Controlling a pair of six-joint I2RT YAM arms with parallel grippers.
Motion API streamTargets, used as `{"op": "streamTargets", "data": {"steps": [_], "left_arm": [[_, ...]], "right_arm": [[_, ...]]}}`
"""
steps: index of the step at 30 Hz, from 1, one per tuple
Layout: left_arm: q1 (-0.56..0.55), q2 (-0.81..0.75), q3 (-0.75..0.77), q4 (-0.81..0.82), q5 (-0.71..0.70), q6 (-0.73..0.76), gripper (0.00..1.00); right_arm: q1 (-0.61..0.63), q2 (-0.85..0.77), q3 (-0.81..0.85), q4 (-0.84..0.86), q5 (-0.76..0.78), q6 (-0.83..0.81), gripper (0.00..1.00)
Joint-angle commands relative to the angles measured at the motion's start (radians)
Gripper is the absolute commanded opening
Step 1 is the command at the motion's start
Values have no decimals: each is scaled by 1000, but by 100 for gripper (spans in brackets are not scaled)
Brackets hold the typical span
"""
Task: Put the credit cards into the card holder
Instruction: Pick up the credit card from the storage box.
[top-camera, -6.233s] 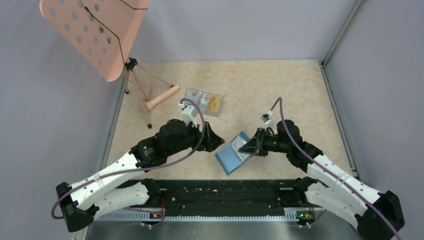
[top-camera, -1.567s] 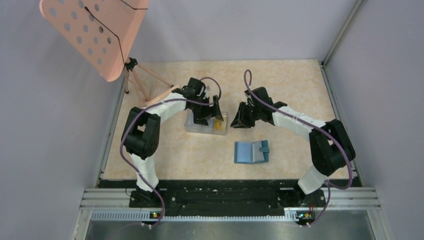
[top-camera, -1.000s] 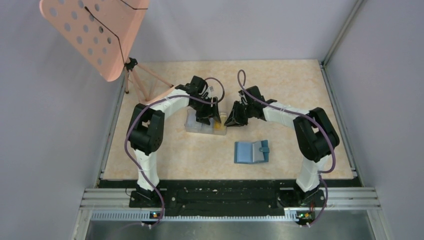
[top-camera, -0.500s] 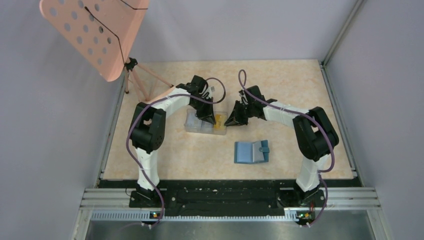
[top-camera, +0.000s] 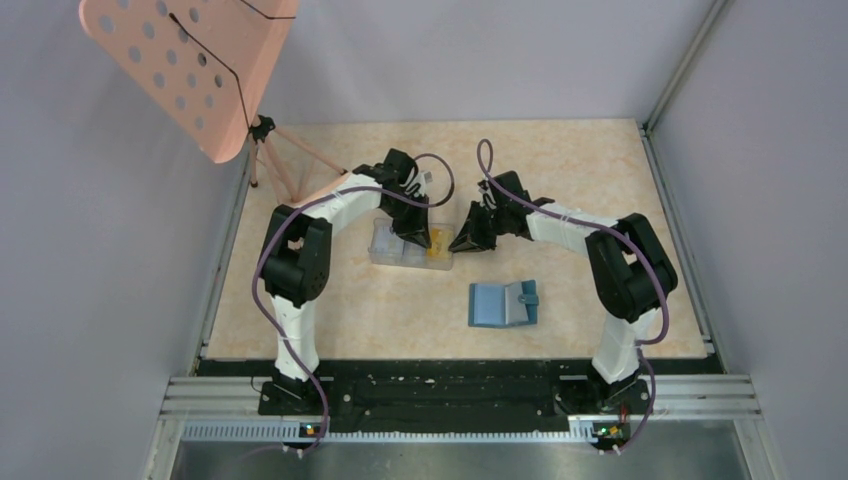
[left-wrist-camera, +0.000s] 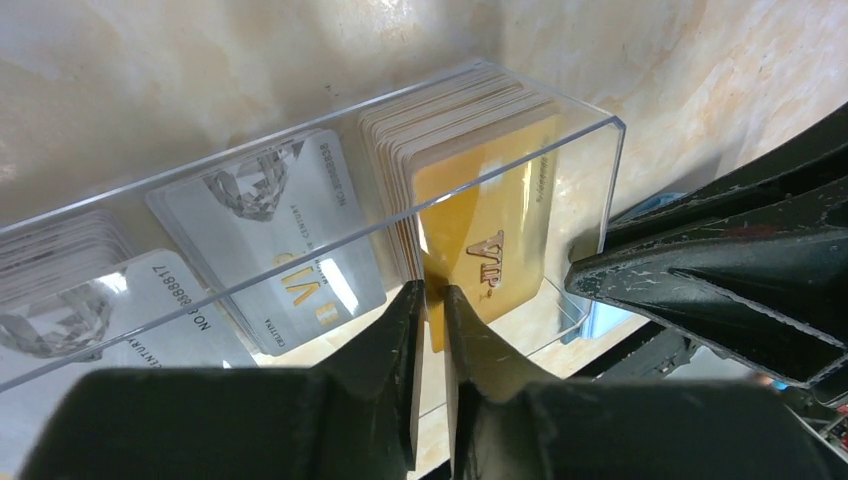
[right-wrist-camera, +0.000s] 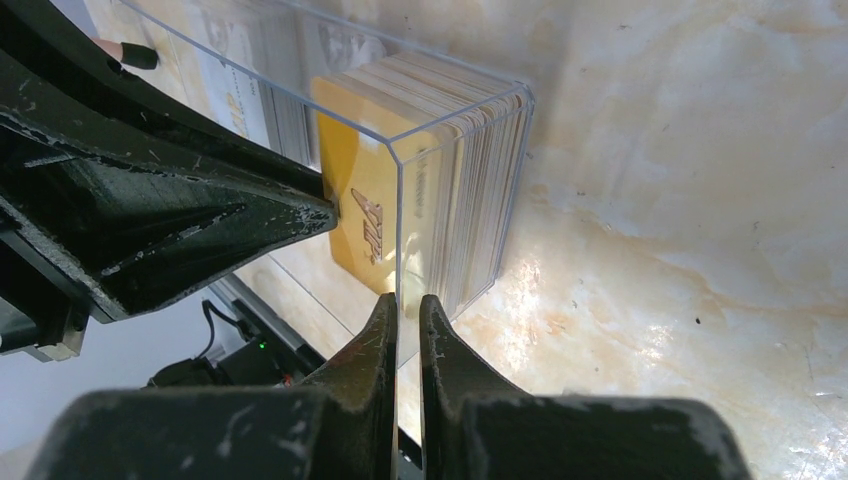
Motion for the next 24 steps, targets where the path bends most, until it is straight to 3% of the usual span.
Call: {"op": "streamTargets", "data": {"steps": [1,4,5,9,14,24], "left_arm": [[-12,4,32,-33,-22,48,25],[-23,17,37,-44,-27,54,35],[-26,21,42,-50,-32,57,34],[-37,23,53,-60,-47,66,13],[-42,22,70,-76,-69,75,1],[-58,-2,116,-113,-91,101,0]], "right_arm": [[-2,18,42,60,-27,7,0],[-2,18,38,61,-29,7,0],[-2,18,38,63,-30,10,0],[-2,18,39,66,-32,12,0],[-2,19,40,67,-34,14,0],[-1,20,39,69,-37,14,0]]}}
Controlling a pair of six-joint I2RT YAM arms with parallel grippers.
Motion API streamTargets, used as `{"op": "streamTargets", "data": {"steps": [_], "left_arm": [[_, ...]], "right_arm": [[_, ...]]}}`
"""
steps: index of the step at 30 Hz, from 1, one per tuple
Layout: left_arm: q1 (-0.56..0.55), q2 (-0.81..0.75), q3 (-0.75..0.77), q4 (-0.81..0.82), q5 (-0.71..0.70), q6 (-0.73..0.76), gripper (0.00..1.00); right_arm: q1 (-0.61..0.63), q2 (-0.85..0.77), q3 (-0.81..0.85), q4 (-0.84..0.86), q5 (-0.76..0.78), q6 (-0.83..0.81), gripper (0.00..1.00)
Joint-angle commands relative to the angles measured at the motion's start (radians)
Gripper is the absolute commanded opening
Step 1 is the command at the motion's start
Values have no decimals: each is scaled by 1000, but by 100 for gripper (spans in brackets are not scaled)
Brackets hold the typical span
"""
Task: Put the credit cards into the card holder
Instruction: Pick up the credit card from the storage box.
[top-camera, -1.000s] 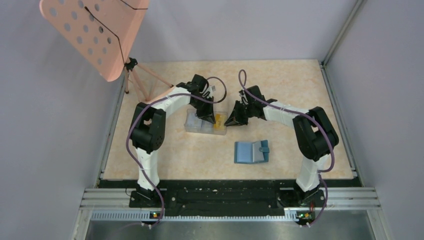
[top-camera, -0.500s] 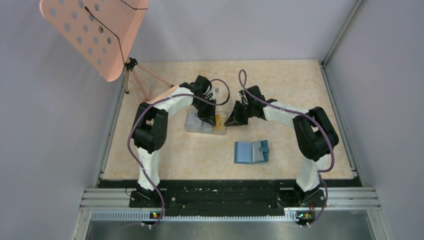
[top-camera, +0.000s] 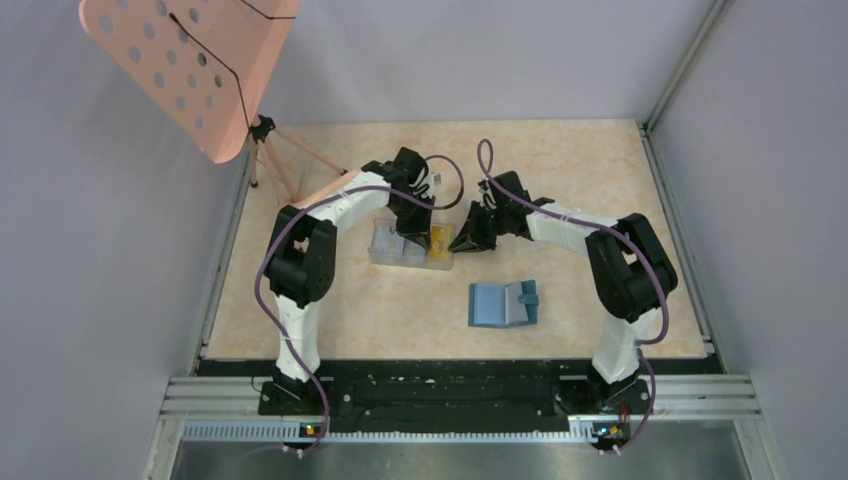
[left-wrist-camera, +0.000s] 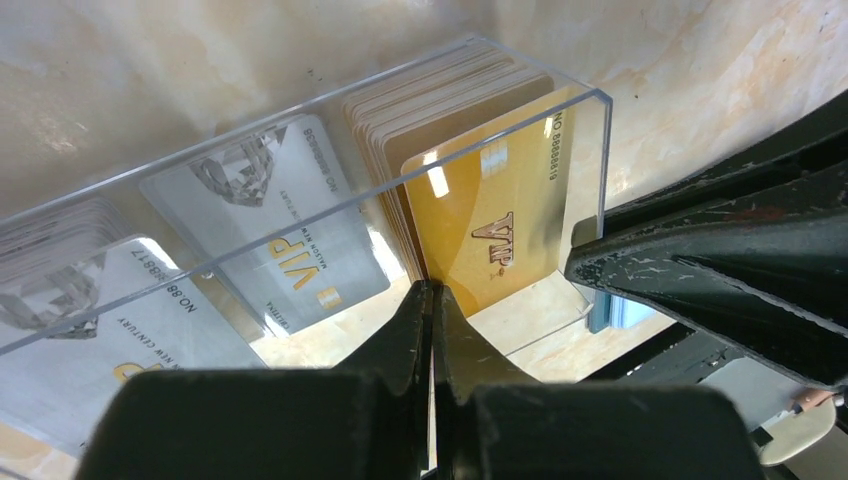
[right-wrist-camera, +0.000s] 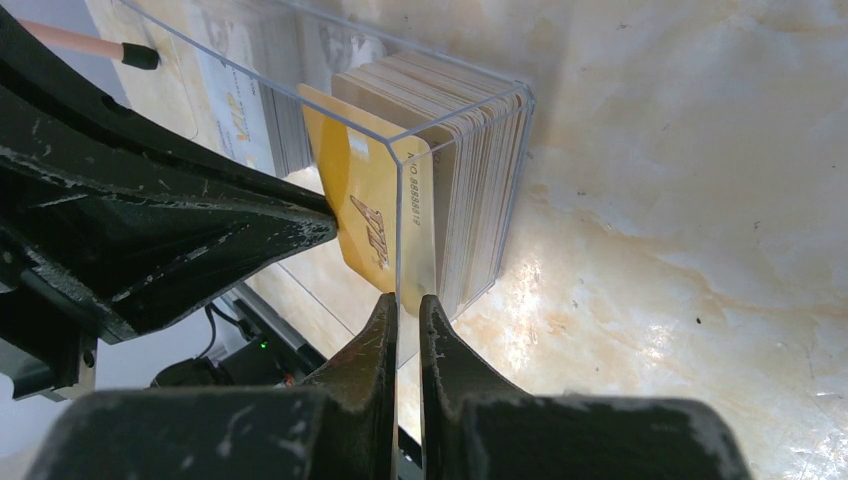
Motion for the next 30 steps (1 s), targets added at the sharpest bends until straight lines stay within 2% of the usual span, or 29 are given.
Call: {"op": "streamTargets", "data": {"steps": [1,16,23,30], "left_arm": [[-14,-16,62,-28,-12,36,0],[-23,-37,64,-12,51,23,1],[-18,-44,52,14,102,-4,19],[-7,-66,23,52,150,-35,20]], "right_arm": [[-1,19,38,70,-34,11,0],[-1,15,32,64,-39,9,0],[-2,15,33,64,-42,9,0],[-1,14,35,64,-43,8,0]]}}
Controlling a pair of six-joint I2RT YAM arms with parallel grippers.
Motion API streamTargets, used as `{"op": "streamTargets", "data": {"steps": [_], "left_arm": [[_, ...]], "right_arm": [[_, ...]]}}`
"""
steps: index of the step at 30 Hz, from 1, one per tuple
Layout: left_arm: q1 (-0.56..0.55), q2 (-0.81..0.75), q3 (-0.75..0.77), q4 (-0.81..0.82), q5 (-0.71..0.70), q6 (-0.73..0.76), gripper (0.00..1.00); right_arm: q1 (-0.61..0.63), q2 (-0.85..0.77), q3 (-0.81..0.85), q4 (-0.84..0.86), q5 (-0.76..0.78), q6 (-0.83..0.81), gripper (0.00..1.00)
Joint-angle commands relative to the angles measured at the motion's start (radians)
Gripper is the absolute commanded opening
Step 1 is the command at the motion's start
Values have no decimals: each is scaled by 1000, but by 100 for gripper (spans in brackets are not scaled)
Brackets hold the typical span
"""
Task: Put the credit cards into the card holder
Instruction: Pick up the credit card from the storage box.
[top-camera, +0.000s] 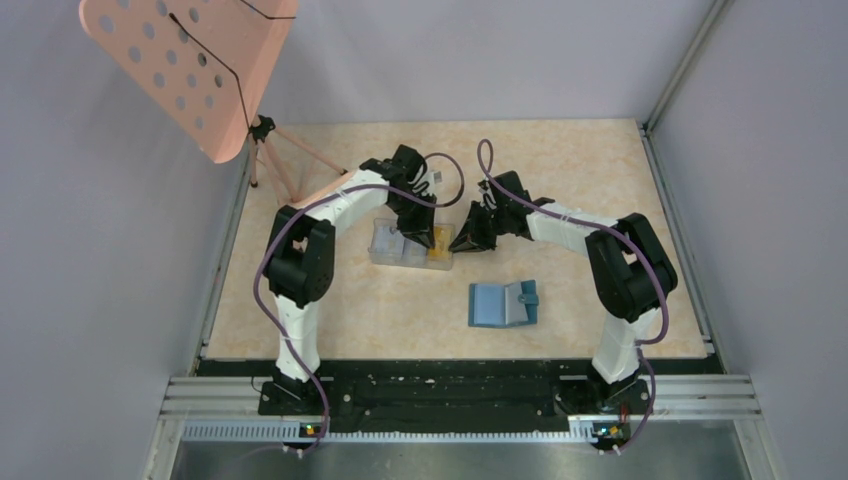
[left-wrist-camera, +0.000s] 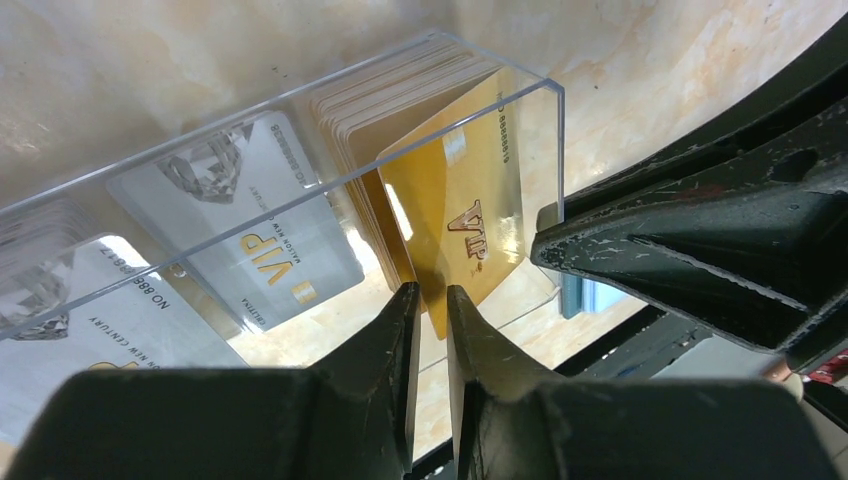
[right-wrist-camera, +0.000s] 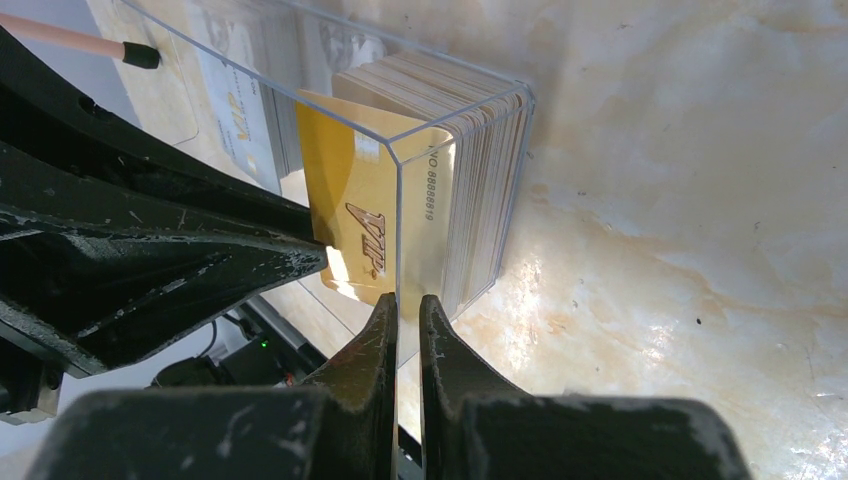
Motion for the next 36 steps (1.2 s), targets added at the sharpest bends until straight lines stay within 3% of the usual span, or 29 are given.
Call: {"op": "streamTargets", "data": {"steps": [1,9,14,16,20,22,25,31,36], "left_arm": [[-4,-67,-10,80,111,-38,20],[36,-68,-79,198,247,-126,22],[38,-53,-87,193,231,-115,26],[39,-47,-78,170,202,-101,21],[38,-60,-67,138,150,-78,0],[40,-77,-64,137,149,-68,0],[38,-117,-63,140,138,-57,0],[41,-284,-103,171,27,-3,0],[41,-450,-163,230,40,25,0]], "right_arm": [[-1,13,35,64,-40,8,0],[-2,9,38,57,-40,6,0],[-1,10,42,50,-39,2,0],[-1,9,46,47,-39,2,0],[-2,2,53,31,-34,-8,0],[-2,-12,55,15,-22,-16,0],[-1,-58,48,-3,21,-26,9],[-5,-199,41,-54,102,-53,43],[-14,-340,-14,-50,110,-59,66]]}}
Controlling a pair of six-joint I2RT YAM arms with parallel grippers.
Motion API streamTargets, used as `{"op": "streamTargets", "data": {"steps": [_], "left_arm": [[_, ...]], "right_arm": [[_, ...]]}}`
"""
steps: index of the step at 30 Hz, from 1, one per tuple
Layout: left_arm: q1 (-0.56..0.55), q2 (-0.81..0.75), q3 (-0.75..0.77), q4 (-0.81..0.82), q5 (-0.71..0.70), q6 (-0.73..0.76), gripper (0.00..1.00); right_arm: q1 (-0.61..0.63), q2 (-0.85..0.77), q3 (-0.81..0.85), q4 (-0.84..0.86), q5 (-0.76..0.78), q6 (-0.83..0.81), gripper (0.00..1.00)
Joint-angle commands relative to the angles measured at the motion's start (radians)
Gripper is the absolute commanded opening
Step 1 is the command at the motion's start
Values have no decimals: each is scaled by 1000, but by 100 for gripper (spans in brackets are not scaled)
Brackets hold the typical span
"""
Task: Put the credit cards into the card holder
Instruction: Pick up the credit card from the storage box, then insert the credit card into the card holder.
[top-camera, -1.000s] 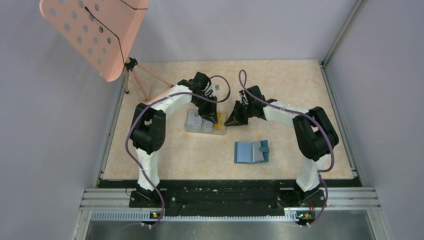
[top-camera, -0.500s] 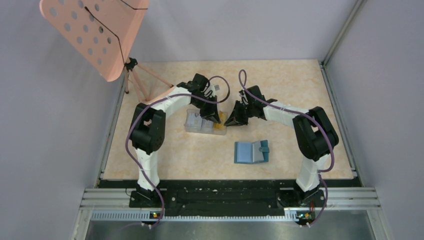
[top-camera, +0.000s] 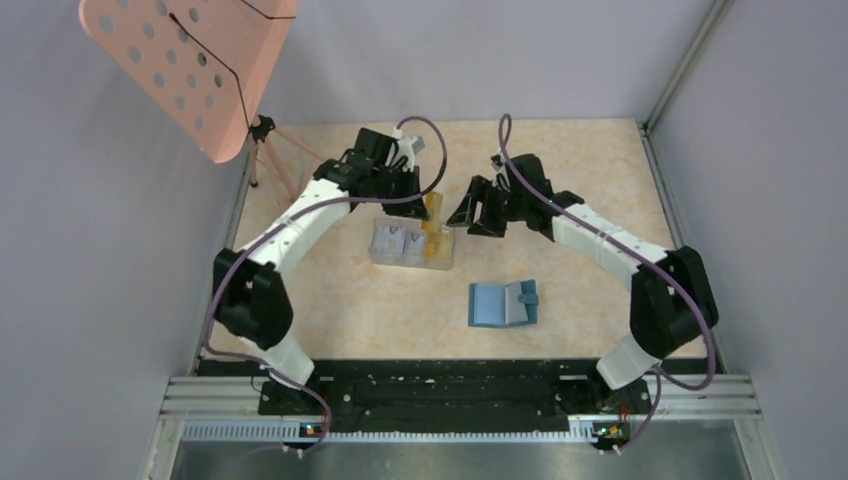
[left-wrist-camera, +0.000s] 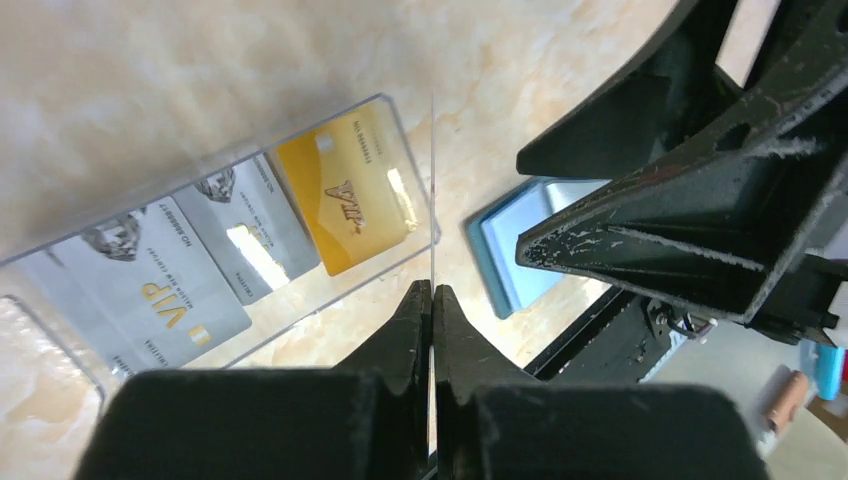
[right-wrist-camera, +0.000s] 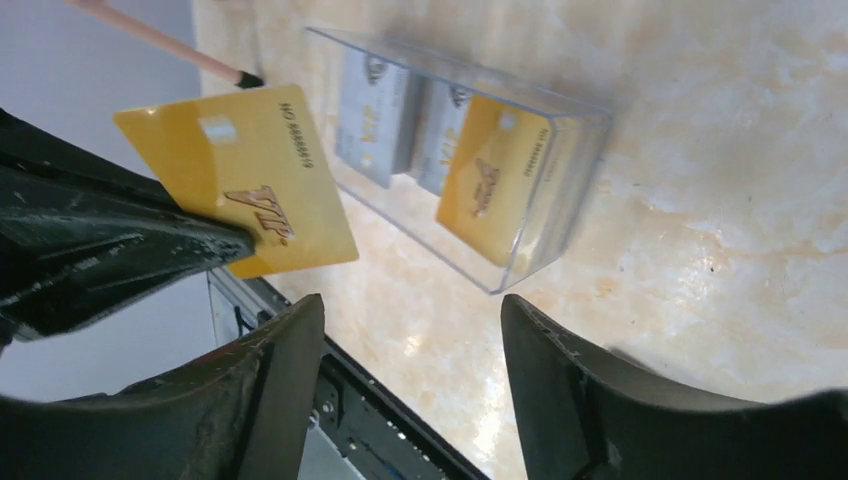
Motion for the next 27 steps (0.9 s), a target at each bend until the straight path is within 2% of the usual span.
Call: {"op": "streamTargets", "data": {"steps": [1,6,9,14,17,22,27], "left_arm": [[4,-183,-49,94,9,42,0],[16,-274,-143,167,187,-46,0],[22,-319,-234,277,335,-171,0],[24,-393,-419,611,546,-423,0],[22,-451,-524,790,581,-528,0],[15,-516,-610,876,607,-591,0],[-12,-549,-649,891,617,-608,0]], "right_arm": [[-15,-159,-33,23,11,-22,69],[-35,-305,-136,134,-126,12,75],[-38,-374,-208,235,-235,52,75],[-39,-478,-349,434,-368,169,69],[-39,-529,-437,543,-407,257,62],[-38,-560,-532,715,-462,367,53],[-25,-554,-550,783,-458,403,48]]}}
